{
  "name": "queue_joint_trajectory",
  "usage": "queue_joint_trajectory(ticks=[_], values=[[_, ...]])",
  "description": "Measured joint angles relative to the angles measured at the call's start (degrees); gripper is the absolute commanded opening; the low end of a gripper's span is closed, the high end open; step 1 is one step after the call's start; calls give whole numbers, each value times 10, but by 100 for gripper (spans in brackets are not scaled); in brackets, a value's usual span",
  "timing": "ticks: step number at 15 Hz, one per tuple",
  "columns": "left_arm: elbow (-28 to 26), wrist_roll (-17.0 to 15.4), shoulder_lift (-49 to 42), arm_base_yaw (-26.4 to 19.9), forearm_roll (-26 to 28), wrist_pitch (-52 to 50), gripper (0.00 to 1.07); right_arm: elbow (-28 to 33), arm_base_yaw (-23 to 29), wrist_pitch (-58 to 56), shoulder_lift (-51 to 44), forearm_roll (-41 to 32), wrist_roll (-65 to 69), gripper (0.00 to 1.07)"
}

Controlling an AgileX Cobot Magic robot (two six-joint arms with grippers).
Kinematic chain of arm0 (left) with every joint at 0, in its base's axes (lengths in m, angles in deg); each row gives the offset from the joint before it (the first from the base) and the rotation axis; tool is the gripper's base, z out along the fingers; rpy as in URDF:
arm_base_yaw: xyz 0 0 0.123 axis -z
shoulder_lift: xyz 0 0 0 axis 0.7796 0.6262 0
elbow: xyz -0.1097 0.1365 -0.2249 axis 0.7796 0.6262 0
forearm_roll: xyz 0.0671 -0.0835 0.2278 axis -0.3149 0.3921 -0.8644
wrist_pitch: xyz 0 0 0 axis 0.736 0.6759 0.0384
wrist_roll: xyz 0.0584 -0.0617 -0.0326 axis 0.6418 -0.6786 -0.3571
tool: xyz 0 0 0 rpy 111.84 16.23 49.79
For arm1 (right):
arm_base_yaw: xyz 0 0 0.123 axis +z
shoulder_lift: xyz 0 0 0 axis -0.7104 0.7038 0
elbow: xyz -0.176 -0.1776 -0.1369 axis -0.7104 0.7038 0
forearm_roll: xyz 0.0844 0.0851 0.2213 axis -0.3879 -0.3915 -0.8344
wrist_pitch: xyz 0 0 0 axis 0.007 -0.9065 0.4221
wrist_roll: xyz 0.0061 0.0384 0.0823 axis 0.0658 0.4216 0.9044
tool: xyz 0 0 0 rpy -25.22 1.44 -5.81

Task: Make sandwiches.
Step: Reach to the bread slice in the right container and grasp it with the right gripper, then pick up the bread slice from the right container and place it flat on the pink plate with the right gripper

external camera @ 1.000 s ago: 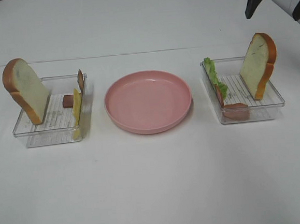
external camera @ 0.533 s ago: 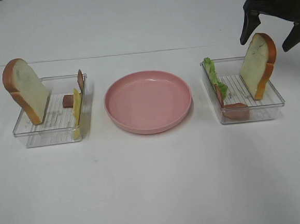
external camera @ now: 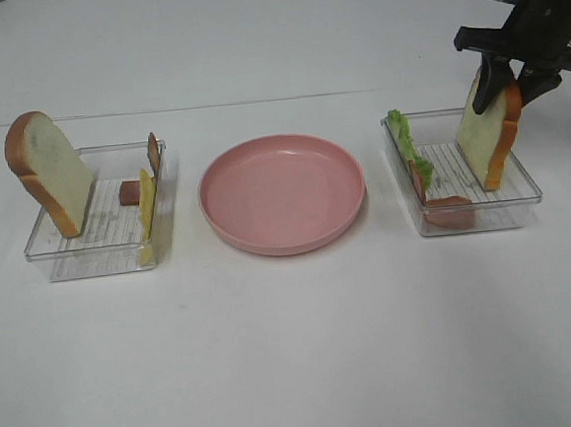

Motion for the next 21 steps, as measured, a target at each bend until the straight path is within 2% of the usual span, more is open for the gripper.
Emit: queue_joint_trajectory(ticks=[5, 6, 7, 11, 12, 15, 16, 18, 19, 21], values=[[0, 0, 0, 0, 0, 0, 102, 0, 0, -1, 0, 2, -1, 25], [0, 0, 0, 0, 0, 0, 102, 0, 0, -1, 0, 7, 11, 7], [0, 0, 0, 0, 0, 0, 102, 0, 0, -1, -1, 10, 13, 0], [0, 0, 0, 0, 0, 0, 102, 0, 0, -4, -29, 11, 27, 0], [0, 0, 0, 0, 0, 0, 102, 1, 0, -3, -82, 13, 50, 0], [0, 0, 0, 0, 0, 0, 102, 30, 0, 1, -159, 2, 66, 0], [0, 0, 0, 0, 0, 0, 102, 95, 0, 1, -227, -53, 53, 0], [0, 0, 0, 0, 0, 0, 102, 150, 7, 9, -265, -121, 29, 0], [0, 0, 0, 0, 0, 0, 102, 190, 29, 47, -274, -189, 9, 0], [0, 0, 0, 0, 0, 0, 102, 209, 68, 82, -266, -231, -1, 0]])
